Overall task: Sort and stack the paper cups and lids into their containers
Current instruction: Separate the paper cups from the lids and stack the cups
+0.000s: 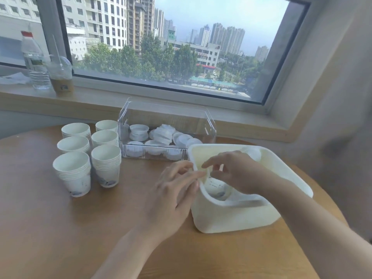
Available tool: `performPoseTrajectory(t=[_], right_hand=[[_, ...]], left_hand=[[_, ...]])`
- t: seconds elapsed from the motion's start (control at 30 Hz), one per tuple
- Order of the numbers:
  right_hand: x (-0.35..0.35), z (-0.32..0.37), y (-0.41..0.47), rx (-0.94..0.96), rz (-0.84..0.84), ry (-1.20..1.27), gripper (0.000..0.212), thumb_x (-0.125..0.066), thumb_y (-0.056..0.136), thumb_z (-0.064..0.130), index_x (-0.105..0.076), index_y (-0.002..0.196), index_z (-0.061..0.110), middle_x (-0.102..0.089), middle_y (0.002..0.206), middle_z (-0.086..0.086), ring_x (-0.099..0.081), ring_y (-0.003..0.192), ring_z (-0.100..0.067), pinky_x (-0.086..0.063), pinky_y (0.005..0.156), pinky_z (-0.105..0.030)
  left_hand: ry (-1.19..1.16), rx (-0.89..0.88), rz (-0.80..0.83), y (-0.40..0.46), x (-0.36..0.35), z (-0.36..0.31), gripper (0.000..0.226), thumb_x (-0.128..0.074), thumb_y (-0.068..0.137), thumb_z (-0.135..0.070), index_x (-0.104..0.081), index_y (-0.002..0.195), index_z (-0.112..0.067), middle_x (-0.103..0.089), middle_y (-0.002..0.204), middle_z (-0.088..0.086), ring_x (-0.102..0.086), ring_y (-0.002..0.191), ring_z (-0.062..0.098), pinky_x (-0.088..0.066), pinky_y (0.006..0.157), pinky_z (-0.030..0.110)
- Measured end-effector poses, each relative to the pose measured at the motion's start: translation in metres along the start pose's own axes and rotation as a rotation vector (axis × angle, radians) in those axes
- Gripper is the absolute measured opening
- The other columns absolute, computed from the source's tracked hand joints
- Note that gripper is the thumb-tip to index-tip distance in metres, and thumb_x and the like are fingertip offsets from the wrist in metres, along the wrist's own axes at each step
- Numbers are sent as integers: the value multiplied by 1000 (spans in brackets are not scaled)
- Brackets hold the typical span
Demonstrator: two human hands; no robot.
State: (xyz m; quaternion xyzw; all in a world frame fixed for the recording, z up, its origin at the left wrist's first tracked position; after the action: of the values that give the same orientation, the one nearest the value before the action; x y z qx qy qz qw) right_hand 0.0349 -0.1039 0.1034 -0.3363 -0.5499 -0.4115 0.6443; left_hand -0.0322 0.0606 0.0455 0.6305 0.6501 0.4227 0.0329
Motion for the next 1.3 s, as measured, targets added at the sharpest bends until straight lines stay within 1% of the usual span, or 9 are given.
performPoseTrajectory(t=[0.27, 0.37, 0.5, 0.7, 0.83, 0.97, 1.03, 1.13, 1.3], right_hand=[[-10, 2, 3, 26, 42, -216, 19, -61, 101, 32, -71, 115, 41, -70, 101, 13, -61, 97, -16, -53, 86, -37], [0, 2, 1, 39, -12, -222, 10, -66, 98, 35, -72, 105, 40, -70, 97, 17, -57, 82, -3, -49, 75, -29], [20, -5, -5, 54, -112, -43, 4, -73, 95, 39, -72, 92, 41, -65, 83, 23, -57, 71, 0, -43, 68, -25], [48, -2, -15, 113, -227, 360, 9, -76, 93, 35, -74, 88, 41, -71, 85, 20, -62, 74, -4, -44, 67, -10], [55, 12, -18, 193, -258, 548, 5, -78, 93, 33, -76, 90, 36, -73, 85, 16, -61, 71, -4, -45, 67, -10], [52, 30, -20, 286, -175, 568, 5, -77, 95, 31, -76, 92, 34, -73, 89, 14, -60, 71, -2, -46, 66, -14], [50, 33, -21, 300, -160, 549, 4, -76, 96, 32, -75, 95, 36, -75, 93, 12, -62, 76, -6, -50, 68, -24], [49, 32, -24, 308, -163, 546, 3, -76, 95, 33, -76, 97, 36, -74, 92, 13, -62, 77, -4, -49, 68, -21], [46, 23, -36, 281, -148, 563, 21, -78, 94, 34, -71, 112, 41, -74, 94, 13, -61, 73, -3, -48, 66, -15]], left_hand=[[125, -6, -58, -2, 13, -6, 41, -39, 107, -46, -76, 112, -30, -57, 127, -14, -58, 117, 5, -50, 90, 33], [103, 11, -67, 0, 24, 2, 46, -35, 108, -46, -76, 110, -24, -59, 124, -13, -58, 118, 8, -51, 91, 38], [-16, 41, -125, 1, 44, 18, 47, -37, 108, -45, -76, 102, -21, -62, 120, -16, -59, 121, 11, -50, 98, 42], [-147, 118, -227, 4, 68, 27, 48, -37, 106, -49, -75, 89, -25, -64, 117, -22, -60, 119, 6, -41, 94, 12], [-185, 146, -202, 5, 67, 22, 39, -49, 102, -55, -73, 117, -28, -70, 121, -20, -63, 120, 7, -45, 94, 14], [-171, 160, -165, 4, 63, 12, 59, -59, 91, -67, -60, 142, -37, -65, 133, -29, -57, 131, -3, -41, 101, 12], [-184, 146, -150, 5, 62, 5, 65, -63, 89, -67, -57, 146, -37, -63, 136, -31, -55, 132, -6, -38, 101, 6], [-169, 95, -131, 7, 58, -10, 59, -69, 88, -62, -56, 142, -41, -63, 134, -33, -56, 129, -8, -37, 98, 3], [-138, 119, -121, 7, 52, -17, 60, -76, 84, -54, -52, 139, -47, -64, 127, -36, -60, 123, -6, -47, 101, 19]])
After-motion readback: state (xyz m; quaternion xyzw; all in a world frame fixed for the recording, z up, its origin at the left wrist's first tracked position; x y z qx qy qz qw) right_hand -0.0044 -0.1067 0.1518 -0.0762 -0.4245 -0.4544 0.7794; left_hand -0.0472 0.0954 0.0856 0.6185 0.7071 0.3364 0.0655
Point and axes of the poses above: each hand's wrist, its own y-axis towards the middle knuckle, its own x-axis out of the back of the hand, z = x × y, the point moved 7 cm from there along y, towards the middle knuckle
